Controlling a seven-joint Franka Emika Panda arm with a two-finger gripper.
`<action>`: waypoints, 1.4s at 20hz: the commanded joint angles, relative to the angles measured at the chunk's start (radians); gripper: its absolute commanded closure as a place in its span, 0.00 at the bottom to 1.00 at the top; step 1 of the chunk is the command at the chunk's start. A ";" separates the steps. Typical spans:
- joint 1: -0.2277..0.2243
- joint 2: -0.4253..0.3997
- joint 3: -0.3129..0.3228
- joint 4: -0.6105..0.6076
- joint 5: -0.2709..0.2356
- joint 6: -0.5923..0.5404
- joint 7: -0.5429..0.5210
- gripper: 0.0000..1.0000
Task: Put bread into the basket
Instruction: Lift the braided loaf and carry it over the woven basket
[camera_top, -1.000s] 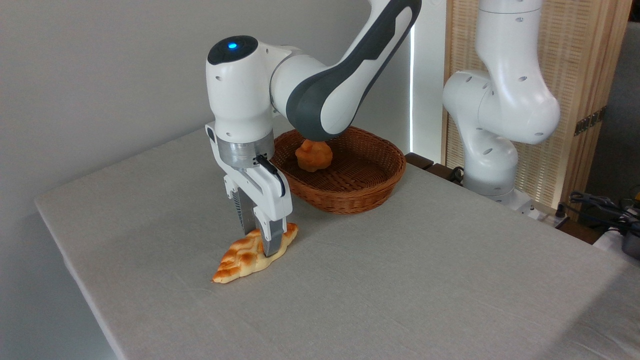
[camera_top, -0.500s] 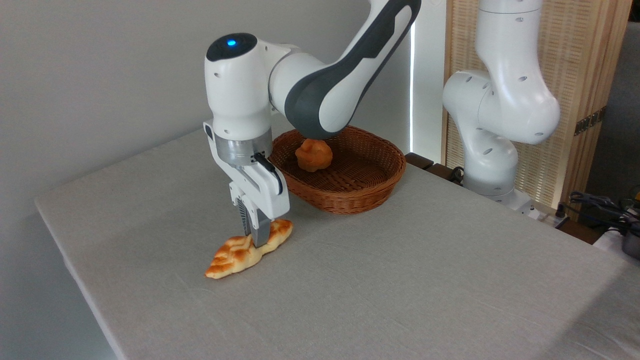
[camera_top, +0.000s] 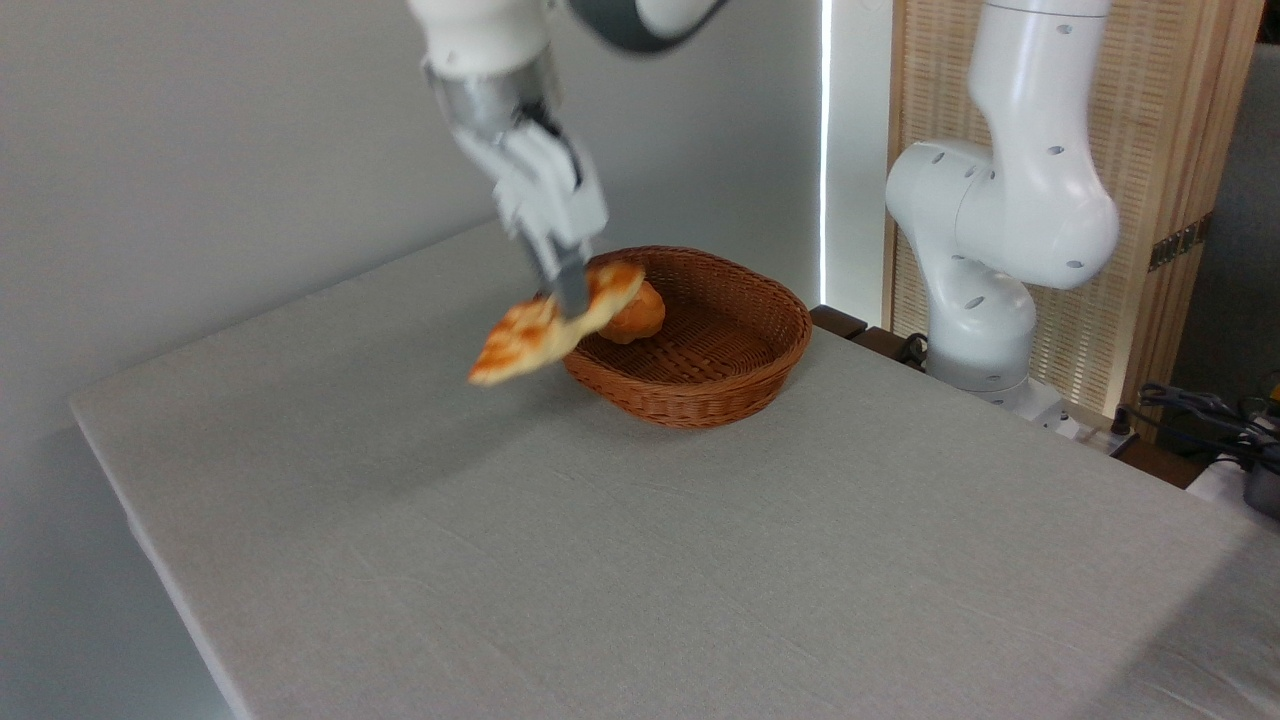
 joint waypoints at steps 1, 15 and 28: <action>-0.079 -0.120 0.007 -0.070 -0.008 -0.116 0.005 0.91; -0.161 -0.181 0.016 -0.336 0.067 -0.083 0.004 0.55; -0.161 -0.160 0.016 -0.334 0.066 -0.030 -0.002 0.00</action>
